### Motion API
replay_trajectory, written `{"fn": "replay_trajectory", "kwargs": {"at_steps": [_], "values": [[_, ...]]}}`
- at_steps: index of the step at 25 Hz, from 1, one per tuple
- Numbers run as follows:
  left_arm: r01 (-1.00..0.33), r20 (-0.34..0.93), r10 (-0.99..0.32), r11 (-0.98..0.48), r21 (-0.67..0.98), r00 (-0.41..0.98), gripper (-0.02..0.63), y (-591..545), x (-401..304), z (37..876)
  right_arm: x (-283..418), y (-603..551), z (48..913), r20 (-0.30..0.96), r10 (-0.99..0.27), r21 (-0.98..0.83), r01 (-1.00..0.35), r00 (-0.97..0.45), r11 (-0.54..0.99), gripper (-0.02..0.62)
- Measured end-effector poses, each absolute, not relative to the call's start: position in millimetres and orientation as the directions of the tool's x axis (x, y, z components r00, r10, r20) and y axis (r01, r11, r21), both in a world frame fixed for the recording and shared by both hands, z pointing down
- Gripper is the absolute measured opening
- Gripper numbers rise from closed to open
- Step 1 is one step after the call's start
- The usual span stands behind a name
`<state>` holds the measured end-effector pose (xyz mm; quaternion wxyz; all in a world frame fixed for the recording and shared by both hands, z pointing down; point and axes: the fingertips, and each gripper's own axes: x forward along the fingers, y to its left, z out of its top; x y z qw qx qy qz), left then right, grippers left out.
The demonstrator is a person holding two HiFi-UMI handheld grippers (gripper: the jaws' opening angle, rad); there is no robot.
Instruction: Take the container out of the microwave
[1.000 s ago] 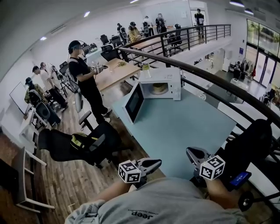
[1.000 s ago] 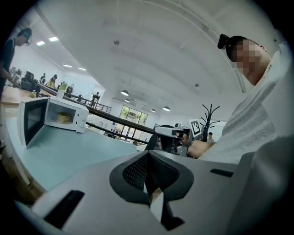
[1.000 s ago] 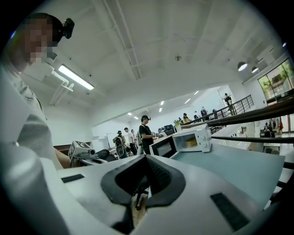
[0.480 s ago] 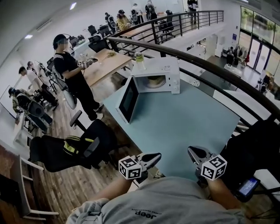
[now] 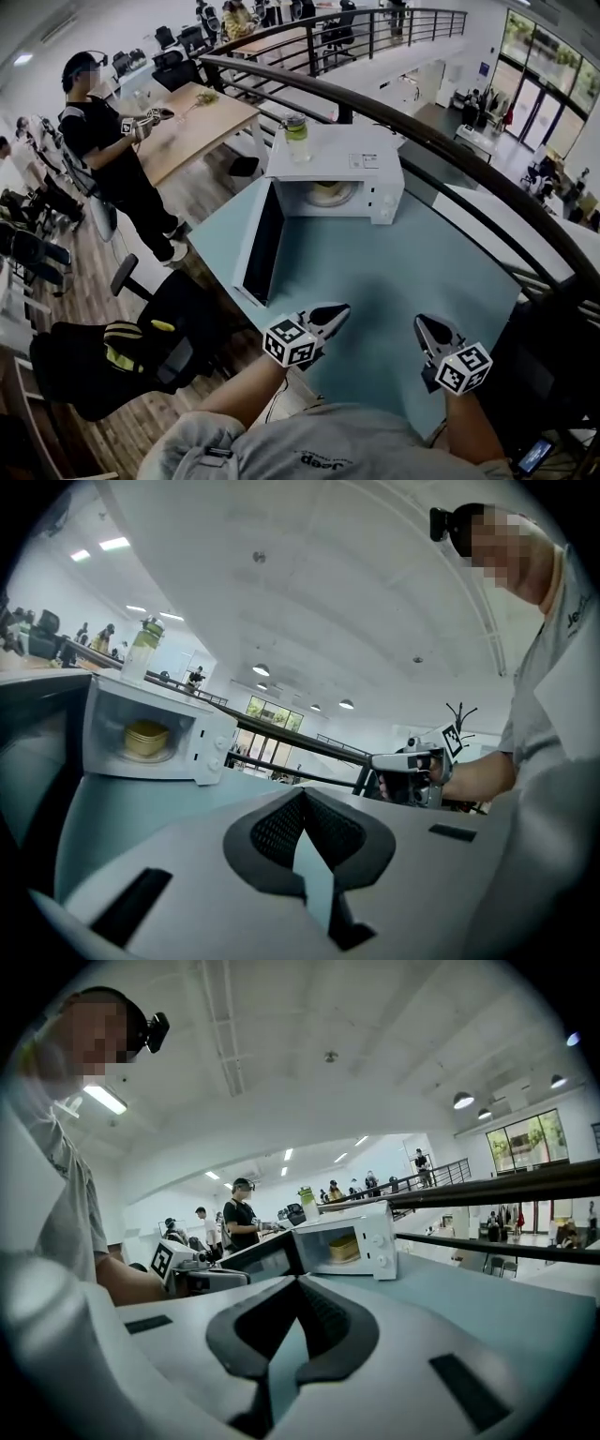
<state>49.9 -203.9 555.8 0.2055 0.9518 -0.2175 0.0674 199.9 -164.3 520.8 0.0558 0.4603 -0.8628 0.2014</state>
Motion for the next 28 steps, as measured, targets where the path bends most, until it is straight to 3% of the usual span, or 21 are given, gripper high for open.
{"fn": "replay_trajectory", "kwargs": {"at_steps": [11,28], "values": [[-0.535,0.228,-0.484,-0.785,0.314,0.845,0.011,-355.5,51.5,583.2,194.1,-307.9,539.9,0.328,-0.797,-0.234,-0.861,-0.506,0.451,0.018],[-0.703,0.246,-0.659,-0.674,0.225,0.711,0.015,-503.3,42.5,633.8,171.9,-407.5,599.1,0.388,-0.737,-0.231,-0.832,-0.554,0.504,0.018]]}}
